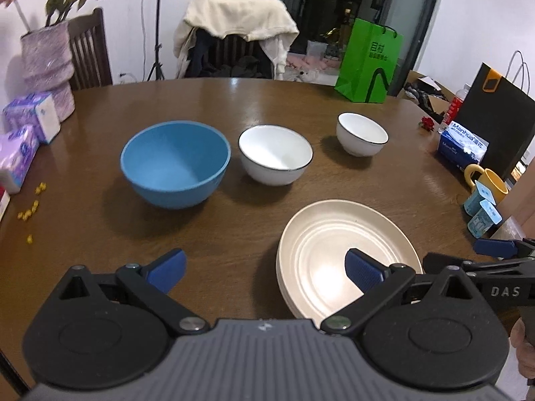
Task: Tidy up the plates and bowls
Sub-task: 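Withdraw both tools from the stacked cream plates, then move both open tools toward the blue bowl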
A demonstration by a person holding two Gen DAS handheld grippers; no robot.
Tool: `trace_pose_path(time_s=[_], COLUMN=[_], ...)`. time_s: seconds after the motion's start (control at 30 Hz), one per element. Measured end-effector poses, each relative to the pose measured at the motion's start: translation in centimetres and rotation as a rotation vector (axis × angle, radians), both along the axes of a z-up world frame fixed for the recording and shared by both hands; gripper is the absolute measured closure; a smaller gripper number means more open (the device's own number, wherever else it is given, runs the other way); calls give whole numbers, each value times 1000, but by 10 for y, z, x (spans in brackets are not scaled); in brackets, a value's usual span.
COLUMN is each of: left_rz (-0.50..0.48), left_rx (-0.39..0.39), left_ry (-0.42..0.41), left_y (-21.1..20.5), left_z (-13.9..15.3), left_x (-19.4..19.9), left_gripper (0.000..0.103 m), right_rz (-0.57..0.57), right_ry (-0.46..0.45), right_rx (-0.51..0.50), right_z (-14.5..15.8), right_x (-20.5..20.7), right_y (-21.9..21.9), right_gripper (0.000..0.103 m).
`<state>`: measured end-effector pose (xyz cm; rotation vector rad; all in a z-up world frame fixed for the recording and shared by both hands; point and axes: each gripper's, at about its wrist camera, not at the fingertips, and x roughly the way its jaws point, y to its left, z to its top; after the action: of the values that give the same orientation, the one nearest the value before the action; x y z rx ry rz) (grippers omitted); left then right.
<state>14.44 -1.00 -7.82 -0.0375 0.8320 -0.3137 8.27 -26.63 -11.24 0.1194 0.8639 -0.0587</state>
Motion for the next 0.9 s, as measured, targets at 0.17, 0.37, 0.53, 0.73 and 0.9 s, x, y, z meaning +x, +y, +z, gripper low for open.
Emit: trace_pose_path(time_s=[0.17, 0.37, 0.53, 0.73, 0.9], left_rz=[33, 71, 95, 113, 130], left_rx=[-5, -15, -16, -15, -16], left_ry=[7, -1, -10, -8, 1], left_y=[10, 21, 28, 37, 47], left_z=[-2, 2, 4, 4, 4], left_x=[-4, -5, -6, -10, -16], left_gripper=[0, 0, 0, 0, 0], right_rz=[10, 60, 73, 93, 107], right_ry=[-16, -21, -17, -10, 3], right_rx=[-51, -24, -28, -16, -13], right_z=[2, 5, 6, 7, 6], right_x=[-1, 4, 8, 12, 12], right_y=[15, 25, 33, 40, 49], right_gripper=[0, 0, 0, 0, 0])
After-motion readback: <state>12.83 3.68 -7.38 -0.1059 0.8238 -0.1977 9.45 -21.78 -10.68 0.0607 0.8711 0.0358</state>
